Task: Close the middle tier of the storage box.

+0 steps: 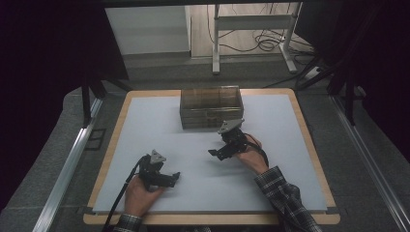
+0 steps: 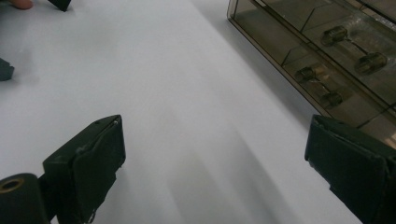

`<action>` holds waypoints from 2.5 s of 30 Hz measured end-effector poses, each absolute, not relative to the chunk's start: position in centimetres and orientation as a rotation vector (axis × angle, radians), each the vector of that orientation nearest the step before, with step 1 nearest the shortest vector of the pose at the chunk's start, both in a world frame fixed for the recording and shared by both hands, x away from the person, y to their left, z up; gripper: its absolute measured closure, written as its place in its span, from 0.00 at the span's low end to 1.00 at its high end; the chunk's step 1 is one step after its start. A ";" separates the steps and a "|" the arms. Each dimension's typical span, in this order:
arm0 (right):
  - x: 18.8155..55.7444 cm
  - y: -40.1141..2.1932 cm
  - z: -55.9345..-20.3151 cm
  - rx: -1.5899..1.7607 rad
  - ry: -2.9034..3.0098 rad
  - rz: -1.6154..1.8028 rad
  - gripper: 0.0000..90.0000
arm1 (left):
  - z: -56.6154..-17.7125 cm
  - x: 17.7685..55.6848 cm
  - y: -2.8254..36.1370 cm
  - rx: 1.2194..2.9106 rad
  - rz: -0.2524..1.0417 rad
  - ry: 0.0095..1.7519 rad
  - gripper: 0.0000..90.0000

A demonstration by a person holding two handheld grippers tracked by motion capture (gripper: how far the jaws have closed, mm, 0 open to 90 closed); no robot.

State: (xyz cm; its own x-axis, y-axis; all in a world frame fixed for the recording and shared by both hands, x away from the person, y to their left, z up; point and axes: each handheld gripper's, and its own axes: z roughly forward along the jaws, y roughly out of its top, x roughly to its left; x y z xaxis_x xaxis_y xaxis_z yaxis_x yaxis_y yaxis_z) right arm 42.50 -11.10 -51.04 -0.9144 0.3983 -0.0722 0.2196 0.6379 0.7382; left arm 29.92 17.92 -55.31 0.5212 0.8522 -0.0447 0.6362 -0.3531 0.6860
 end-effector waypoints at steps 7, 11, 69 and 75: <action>41.9 -11.4 -51.1 0.504 2.626 1.139 0.04 | -55.3 29.9 17.9 2.106 0.425 1.206 0.00; 41.7 -11.5 -51.1 0.502 2.624 1.144 0.04 | -55.3 29.9 17.9 2.106 0.424 1.205 0.00; 38.0 -15.5 -51.6 0.542 2.614 1.099 0.04 | -55.3 29.9 17.9 2.107 0.424 1.206 0.00; 37.6 -16.0 -51.9 0.551 2.612 1.084 0.04 | -55.3 29.9 17.9 2.108 0.424 1.206 0.00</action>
State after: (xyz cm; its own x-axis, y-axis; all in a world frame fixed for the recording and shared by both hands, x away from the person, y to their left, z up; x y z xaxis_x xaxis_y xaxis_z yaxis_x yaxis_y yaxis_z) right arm 37.64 -16.00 -51.86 -0.8943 0.4379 -0.0919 0.2441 0.6496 0.7201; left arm 29.91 17.92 -55.30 0.5214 0.8521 -0.0446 0.6367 -0.3538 0.6851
